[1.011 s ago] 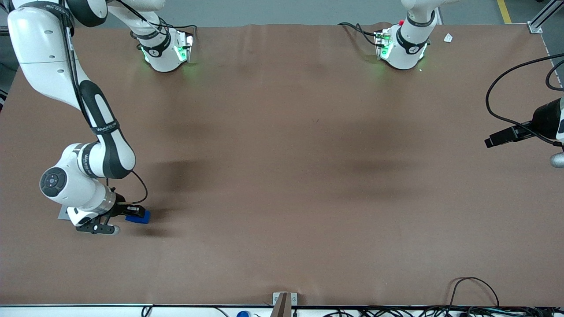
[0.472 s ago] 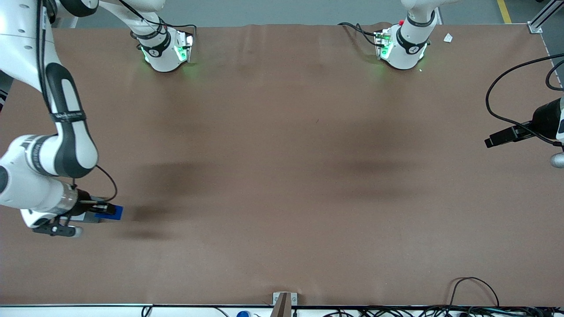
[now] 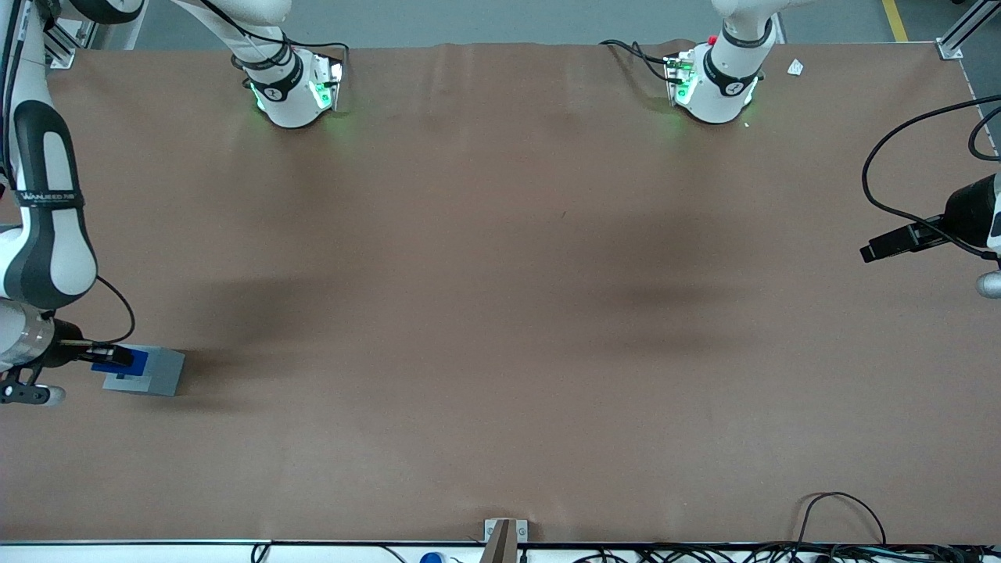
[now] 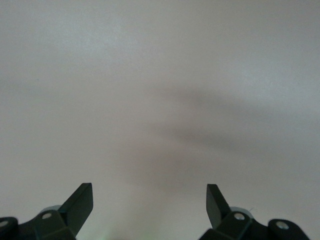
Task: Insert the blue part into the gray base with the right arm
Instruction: 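Carry the blue block with the right gripper over the gray base, then lower the blue block into the gray base's opening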
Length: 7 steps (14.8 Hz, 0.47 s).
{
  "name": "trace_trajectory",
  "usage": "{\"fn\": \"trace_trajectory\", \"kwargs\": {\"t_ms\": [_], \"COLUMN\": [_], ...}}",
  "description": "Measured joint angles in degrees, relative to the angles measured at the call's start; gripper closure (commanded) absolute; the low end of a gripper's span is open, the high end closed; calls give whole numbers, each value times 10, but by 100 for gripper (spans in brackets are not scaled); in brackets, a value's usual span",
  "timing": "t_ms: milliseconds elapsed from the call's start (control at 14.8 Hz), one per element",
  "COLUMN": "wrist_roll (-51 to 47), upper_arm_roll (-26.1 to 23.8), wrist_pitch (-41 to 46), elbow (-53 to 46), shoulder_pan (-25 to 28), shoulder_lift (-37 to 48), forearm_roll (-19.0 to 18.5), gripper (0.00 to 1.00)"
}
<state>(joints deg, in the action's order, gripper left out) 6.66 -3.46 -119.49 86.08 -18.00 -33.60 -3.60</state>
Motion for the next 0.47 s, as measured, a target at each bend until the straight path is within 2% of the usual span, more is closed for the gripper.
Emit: {"fn": "trace_trajectory", "kwargs": {"t_ms": [472], "wrist_roll": [27], "upper_arm_roll": [0], "wrist_pitch": [-24], "elbow": [0], "shoulder_pan": [-9], "shoulder_lift": [-23], "forearm_roll": [0], "gripper": [84]}}
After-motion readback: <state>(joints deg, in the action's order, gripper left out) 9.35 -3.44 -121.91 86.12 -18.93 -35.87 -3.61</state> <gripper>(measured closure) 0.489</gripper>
